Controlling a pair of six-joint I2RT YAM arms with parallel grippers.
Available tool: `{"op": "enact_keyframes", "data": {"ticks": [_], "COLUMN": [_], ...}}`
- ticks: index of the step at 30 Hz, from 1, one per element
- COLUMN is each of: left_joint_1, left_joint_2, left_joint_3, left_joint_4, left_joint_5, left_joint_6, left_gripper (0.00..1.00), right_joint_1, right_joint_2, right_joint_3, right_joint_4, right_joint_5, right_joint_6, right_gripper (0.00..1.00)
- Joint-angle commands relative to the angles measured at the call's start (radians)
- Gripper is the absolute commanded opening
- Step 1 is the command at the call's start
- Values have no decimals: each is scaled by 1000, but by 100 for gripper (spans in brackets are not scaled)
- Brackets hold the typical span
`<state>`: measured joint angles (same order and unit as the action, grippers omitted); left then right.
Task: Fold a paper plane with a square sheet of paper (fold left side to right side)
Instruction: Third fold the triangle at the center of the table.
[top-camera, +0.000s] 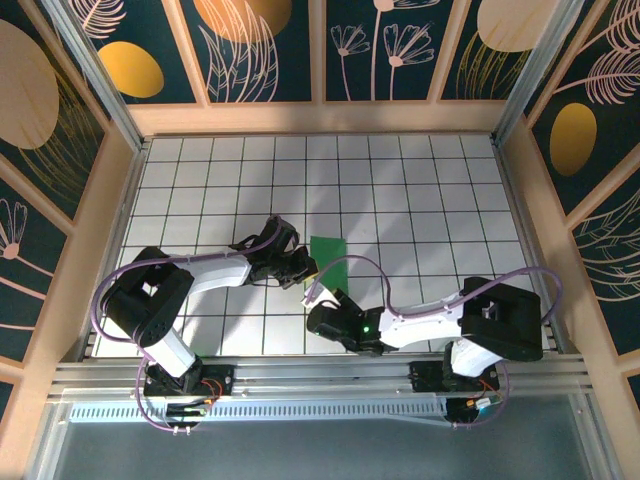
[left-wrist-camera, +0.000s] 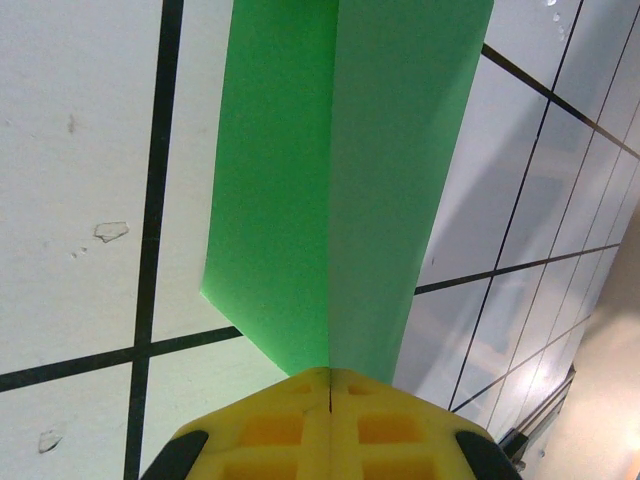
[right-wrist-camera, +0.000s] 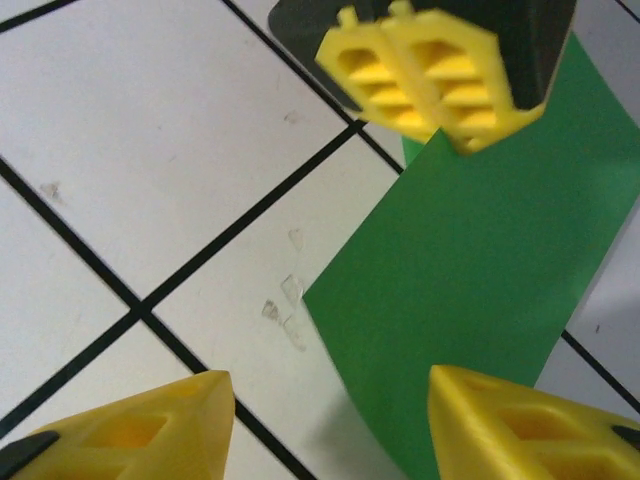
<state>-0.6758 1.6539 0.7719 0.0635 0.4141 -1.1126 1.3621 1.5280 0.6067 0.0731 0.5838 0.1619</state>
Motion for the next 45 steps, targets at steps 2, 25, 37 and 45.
{"op": "enact_keyframes", "data": {"ticks": [2, 25, 37, 45], "left_joint_1": [-8, -10, 25, 120], "left_joint_2": [-17, -9, -132, -238], "left_joint_3": [-11, -2, 20, 20], "left_joint_4": [-14, -37, -172, -229], "left_joint_5": [10, 14, -67, -61], "left_joint_6": [-41, -17, 57, 131], "left_gripper": [0, 0, 35, 41], "right_joint_1": [-20, -47, -62, -111], "right_joint_2": [22, 45, 6, -50], "right_joint_3": [34, 51, 24, -17], "right_joint_4": [58, 70, 55, 92], "right_joint_5": [26, -21, -87, -242], "right_joint_6": [-56, -82, -68, -45], "right_gripper": [48, 0, 0, 0]}}
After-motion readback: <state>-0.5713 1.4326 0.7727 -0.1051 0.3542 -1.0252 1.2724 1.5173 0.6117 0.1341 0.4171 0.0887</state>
